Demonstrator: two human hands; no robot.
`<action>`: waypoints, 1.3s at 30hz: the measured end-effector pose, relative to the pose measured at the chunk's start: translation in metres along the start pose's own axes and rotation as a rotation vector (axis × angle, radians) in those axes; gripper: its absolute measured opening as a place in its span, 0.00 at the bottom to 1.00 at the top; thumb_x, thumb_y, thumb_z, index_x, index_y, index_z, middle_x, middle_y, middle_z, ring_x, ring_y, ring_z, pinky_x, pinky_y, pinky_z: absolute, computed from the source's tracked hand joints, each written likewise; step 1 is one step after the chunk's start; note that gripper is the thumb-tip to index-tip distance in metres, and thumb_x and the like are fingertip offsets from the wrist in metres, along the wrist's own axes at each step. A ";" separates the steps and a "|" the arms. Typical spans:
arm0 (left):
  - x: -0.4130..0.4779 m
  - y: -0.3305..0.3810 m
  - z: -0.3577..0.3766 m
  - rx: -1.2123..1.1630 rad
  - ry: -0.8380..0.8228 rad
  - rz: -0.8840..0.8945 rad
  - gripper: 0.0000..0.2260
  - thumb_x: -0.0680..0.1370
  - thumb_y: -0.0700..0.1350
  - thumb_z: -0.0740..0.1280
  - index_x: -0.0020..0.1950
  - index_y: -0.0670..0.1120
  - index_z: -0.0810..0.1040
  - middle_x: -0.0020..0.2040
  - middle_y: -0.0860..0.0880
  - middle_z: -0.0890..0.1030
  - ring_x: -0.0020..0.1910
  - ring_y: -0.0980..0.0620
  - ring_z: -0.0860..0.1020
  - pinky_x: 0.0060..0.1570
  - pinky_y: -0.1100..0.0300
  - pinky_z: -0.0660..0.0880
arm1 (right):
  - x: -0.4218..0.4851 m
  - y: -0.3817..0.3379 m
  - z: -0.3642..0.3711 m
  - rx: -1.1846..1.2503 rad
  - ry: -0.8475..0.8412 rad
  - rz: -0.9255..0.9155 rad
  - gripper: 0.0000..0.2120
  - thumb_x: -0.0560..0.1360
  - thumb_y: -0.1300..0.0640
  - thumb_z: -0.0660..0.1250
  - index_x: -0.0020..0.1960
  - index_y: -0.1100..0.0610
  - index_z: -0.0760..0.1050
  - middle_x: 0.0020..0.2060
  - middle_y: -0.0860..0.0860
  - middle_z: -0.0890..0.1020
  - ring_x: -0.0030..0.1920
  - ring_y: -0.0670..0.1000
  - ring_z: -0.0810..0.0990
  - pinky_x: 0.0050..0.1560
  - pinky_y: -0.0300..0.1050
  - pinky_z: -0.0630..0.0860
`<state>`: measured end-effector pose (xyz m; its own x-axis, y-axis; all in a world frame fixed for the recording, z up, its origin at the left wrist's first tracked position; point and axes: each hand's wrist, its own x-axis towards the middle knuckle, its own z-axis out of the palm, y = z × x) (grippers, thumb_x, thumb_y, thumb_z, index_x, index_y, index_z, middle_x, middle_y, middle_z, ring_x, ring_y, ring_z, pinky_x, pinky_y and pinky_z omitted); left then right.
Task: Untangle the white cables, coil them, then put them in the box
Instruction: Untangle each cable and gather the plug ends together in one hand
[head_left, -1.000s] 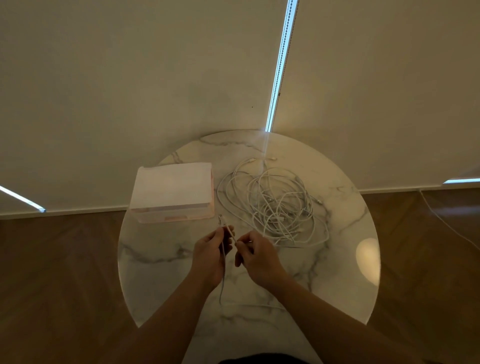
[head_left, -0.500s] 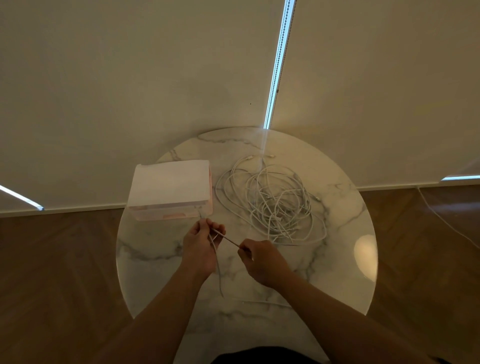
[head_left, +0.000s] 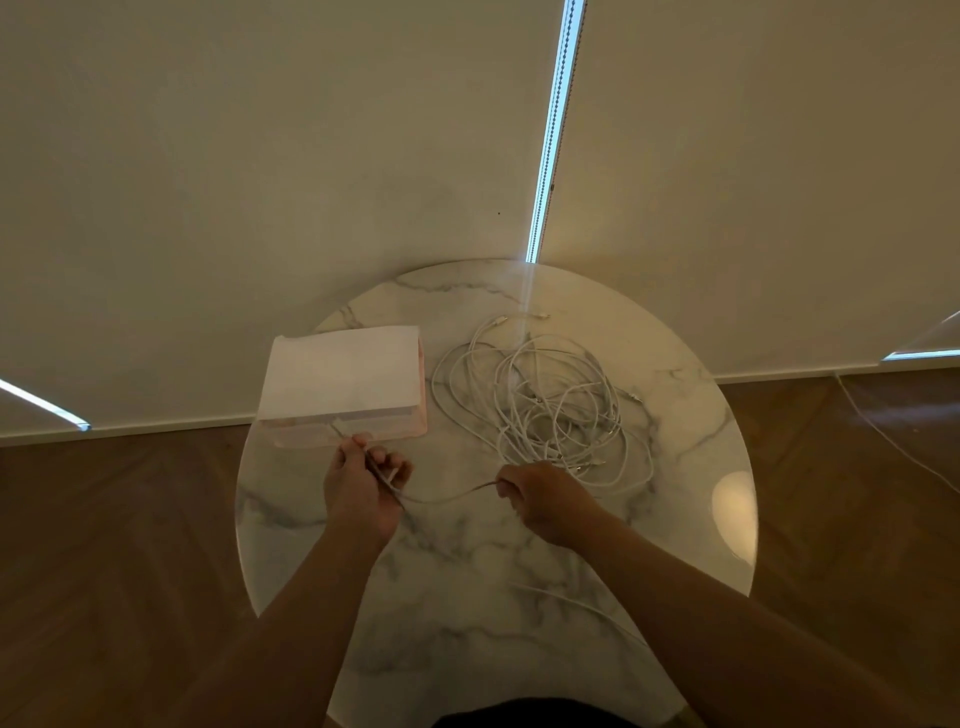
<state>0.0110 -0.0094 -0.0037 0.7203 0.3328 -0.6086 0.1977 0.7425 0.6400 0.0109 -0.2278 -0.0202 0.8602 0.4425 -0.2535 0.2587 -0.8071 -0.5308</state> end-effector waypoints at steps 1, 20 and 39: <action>-0.002 -0.002 0.000 0.012 -0.005 -0.011 0.15 0.85 0.47 0.53 0.39 0.49 0.70 0.27 0.51 0.67 0.23 0.54 0.67 0.32 0.62 0.71 | 0.002 -0.003 -0.002 0.015 0.009 -0.020 0.05 0.76 0.61 0.60 0.46 0.56 0.75 0.41 0.55 0.81 0.41 0.56 0.77 0.43 0.51 0.75; -0.007 0.031 -0.003 0.416 -0.108 -0.034 0.13 0.85 0.46 0.53 0.42 0.49 0.69 0.24 0.54 0.61 0.19 0.58 0.56 0.20 0.70 0.52 | -0.007 0.019 0.000 -0.104 0.397 0.008 0.03 0.74 0.60 0.70 0.45 0.59 0.82 0.43 0.56 0.76 0.44 0.52 0.74 0.44 0.45 0.75; -0.051 -0.038 0.016 0.872 -0.321 -0.184 0.14 0.84 0.44 0.55 0.44 0.40 0.72 0.48 0.39 0.82 0.47 0.42 0.83 0.53 0.46 0.78 | -0.005 -0.023 -0.004 1.277 0.221 0.797 0.01 0.75 0.59 0.71 0.44 0.55 0.81 0.42 0.49 0.86 0.45 0.49 0.79 0.44 0.44 0.73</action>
<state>-0.0231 -0.0638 0.0108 0.7511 -0.0185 -0.6600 0.6602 0.0283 0.7506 0.0025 -0.2129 -0.0033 0.6639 -0.0914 -0.7422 -0.7326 0.1196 -0.6701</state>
